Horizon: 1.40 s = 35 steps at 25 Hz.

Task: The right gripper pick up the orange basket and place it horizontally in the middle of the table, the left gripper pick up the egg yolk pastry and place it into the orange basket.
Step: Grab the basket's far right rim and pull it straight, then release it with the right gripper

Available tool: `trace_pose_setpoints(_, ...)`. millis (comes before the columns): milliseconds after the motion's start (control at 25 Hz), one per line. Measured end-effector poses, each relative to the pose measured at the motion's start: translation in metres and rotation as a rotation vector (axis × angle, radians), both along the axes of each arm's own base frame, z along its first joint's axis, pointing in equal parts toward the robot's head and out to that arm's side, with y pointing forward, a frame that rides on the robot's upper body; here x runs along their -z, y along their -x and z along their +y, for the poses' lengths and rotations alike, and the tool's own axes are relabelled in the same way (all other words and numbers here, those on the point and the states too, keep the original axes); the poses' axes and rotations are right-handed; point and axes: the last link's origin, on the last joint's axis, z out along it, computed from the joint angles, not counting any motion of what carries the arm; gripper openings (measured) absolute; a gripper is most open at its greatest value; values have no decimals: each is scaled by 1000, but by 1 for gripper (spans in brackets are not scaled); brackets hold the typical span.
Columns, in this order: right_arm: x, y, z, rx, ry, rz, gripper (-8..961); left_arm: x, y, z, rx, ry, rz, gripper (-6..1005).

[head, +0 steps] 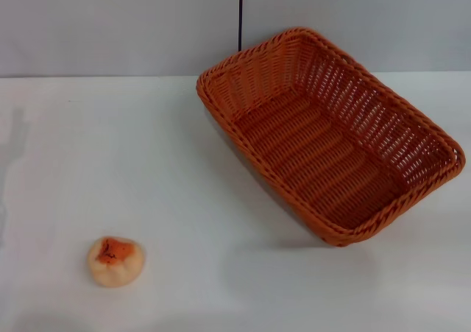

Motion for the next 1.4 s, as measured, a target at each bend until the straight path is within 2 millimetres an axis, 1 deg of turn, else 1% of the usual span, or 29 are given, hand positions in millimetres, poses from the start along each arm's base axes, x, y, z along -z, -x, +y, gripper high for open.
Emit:
trace_pose_setpoints(520,1,2,3,-6,12,-5,427,-1,1,1,0,0,8,839)
trace_pose_setpoints(880,5,7,18,-31,118,-32,416,-2,1,2,12,15,1,837)
trace_pose_setpoints(1000,3,15,23,-82,178,-49,412,-2,1,2,18,19,3,836)
trace_pose_setpoints(1160,0,31,27,-182,310,-91,407,-2,0,0,29,24,17,835)
trace_pose_setpoints(1400,-15,56,31,-284,515,-122,400,-2,-4,0,52,29,46,834)
